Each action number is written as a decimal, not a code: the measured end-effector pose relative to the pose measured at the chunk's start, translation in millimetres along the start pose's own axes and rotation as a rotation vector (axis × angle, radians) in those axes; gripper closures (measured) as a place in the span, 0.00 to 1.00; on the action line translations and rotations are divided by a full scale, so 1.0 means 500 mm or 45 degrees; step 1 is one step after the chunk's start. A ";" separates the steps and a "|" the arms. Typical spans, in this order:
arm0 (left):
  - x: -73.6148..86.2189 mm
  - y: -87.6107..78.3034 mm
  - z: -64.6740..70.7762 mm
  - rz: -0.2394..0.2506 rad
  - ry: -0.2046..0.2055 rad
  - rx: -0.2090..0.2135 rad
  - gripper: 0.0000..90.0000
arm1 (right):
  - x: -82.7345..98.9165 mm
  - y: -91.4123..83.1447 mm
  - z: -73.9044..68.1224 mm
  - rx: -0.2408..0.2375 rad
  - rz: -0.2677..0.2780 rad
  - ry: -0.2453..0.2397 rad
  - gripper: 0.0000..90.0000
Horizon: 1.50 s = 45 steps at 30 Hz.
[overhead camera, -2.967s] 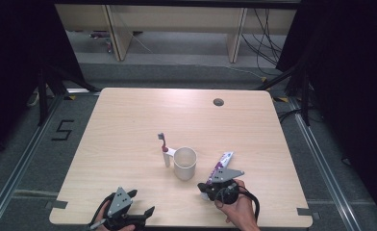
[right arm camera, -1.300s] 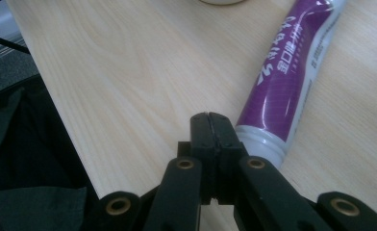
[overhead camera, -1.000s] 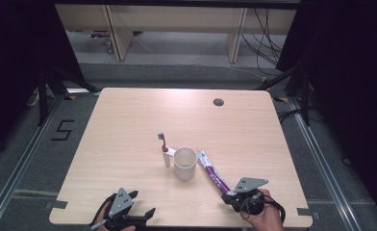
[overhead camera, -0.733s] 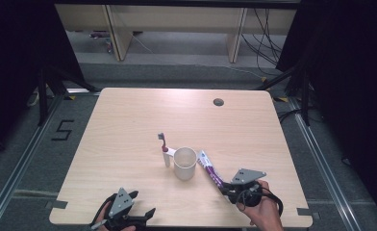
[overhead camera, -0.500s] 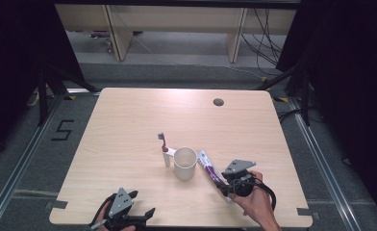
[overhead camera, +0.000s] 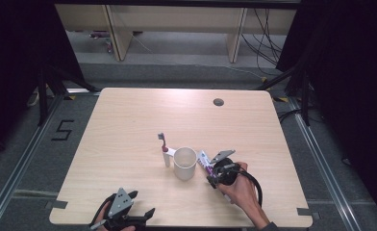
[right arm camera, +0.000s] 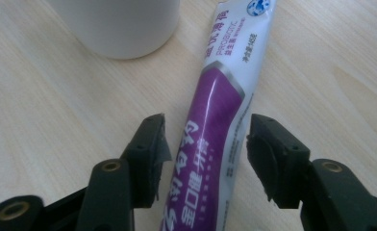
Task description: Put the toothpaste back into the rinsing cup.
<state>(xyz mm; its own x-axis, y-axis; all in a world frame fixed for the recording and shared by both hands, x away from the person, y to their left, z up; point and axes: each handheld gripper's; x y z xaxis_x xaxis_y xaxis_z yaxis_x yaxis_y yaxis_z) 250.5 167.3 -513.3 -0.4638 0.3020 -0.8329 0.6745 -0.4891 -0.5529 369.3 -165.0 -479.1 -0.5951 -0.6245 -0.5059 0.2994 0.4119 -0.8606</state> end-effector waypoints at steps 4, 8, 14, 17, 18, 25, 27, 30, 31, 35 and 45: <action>0.000 -0.001 0.000 -0.002 0.005 0.001 0.18 | -0.011 0.013 0.008 -0.004 -0.016 0.000 0.59; 0.000 0.001 0.000 -0.001 -0.001 0.002 0.18 | -0.016 0.015 0.012 -0.001 -0.050 0.037 0.62; 0.000 0.000 0.001 -0.012 0.001 0.002 0.18 | -0.023 0.014 0.020 -0.014 -0.077 0.072 0.66; 0.000 0.000 0.000 -0.019 0.016 0.006 0.18 | -0.026 0.014 0.025 -0.022 -0.085 0.086 0.67; 0.000 0.000 0.000 -0.020 0.013 0.005 0.18 | -0.028 0.013 0.025 -0.026 -0.092 0.107 0.68; 0.001 0.002 0.002 -0.017 0.010 0.012 0.18 | -0.038 0.009 0.044 -0.040 -0.101 0.101 0.77; 0.001 0.002 0.002 -0.022 0.012 0.010 0.18 | -0.042 0.011 0.047 -0.043 -0.126 0.082 0.77; 0.001 0.002 0.003 -0.023 0.011 0.009 0.18 | -0.046 0.011 0.046 -0.040 -0.159 0.094 0.77; 0.001 0.002 0.003 -0.023 0.009 0.011 0.18 | -0.048 0.013 0.046 -0.037 -0.167 0.087 0.78; 0.001 0.002 0.003 -0.031 0.019 0.019 0.18 | -0.051 0.018 0.050 -0.035 -0.212 0.078 0.79; 0.001 0.001 0.004 -0.031 0.016 0.018 0.18 | -0.056 0.028 0.060 -0.058 -0.274 0.050 0.83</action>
<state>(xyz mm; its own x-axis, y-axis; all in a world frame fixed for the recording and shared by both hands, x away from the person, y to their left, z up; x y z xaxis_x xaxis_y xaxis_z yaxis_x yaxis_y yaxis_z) 249.9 165.5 -513.9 -0.4723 0.3242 -0.8196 0.6549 -0.4933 -0.5725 412.8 -161.6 -478.8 -0.6702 -0.6755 -0.3076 0.1290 0.3021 -0.9445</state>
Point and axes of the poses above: each handheld gripper's, and its own axes: y roughly forward along the jaws, x roughly out of its underside, z roughly to its right, and after that the axes turned 7 degrees about -x, right-handed
